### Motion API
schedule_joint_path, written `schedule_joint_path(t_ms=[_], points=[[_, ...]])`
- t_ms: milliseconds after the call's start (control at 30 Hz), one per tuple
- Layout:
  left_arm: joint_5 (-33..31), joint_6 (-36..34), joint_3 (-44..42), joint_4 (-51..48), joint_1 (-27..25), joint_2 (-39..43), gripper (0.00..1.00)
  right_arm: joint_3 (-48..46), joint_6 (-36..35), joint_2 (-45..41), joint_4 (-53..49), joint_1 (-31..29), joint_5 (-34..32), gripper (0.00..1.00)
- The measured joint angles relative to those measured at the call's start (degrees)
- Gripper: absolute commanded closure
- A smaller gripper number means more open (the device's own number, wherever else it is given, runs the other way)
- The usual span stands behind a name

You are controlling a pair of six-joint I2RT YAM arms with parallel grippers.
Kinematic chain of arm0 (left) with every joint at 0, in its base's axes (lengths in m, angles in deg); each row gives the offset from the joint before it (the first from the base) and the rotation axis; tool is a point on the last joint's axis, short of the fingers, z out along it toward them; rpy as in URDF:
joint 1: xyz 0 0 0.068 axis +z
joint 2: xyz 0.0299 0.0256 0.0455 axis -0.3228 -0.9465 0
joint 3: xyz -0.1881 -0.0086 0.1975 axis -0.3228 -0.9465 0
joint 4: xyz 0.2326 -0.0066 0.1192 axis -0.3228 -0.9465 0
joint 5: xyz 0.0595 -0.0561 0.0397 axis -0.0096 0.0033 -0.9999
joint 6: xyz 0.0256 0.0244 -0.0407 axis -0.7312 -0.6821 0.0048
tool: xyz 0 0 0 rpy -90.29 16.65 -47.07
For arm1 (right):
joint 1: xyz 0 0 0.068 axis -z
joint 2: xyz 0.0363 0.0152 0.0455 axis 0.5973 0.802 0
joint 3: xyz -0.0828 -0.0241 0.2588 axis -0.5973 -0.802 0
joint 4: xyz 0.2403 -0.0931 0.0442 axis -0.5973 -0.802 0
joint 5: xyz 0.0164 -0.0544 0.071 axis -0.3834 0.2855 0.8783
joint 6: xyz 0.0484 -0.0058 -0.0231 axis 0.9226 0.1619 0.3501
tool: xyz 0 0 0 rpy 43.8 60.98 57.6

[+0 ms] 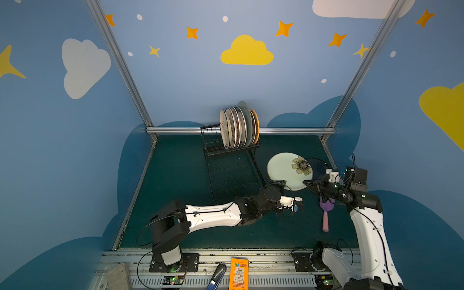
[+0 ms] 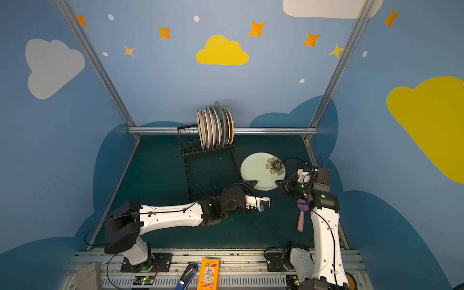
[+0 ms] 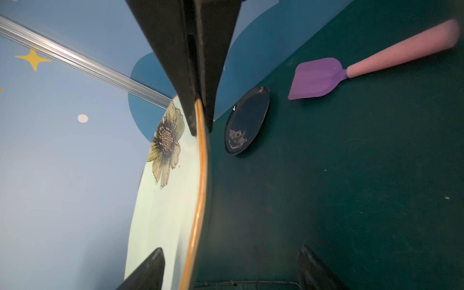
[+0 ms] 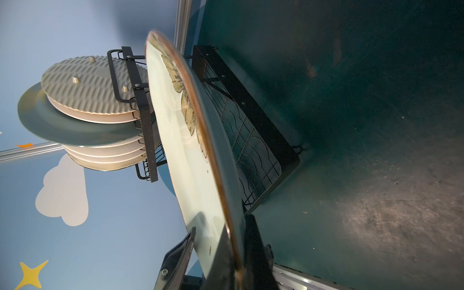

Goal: Load the plates into the dish rack
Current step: 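Carry the sunflower plate toward the rack with the left gripper while right releases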

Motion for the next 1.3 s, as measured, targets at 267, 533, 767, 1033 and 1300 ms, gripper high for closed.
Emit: schedule_joint_path(t_ms=[267,533,767,1033,1300], points=[[-3.8,-5.0,3.9,6.6,0.6,-6.1,0.63,0.0,0.3,0.0,-0.7,-0.8,0.6,1.00],[-5.6,-9.7,5.0,6.4,-0.1,-7.3,0.96,0.1,1.1,0.1,-0.1,-1.4,-0.6,1.00],[-6.4,-7.6,1.2,3.5,-1.0,-2.8,0.96,1.2,0.8,-0.2,1.0,-3.1,0.8,0.37],[-5.2,6.3,-3.1,-14.7,-3.3,12.5,0.96,4.2,-0.4,-0.1,12.2,-4.9,-1.5,0.13],[-4.9,37.2,-1.5,-32.0,-4.1,35.4,0.96,5.6,-6.6,0.0,17.6,-9.3,-7.4,0.13]])
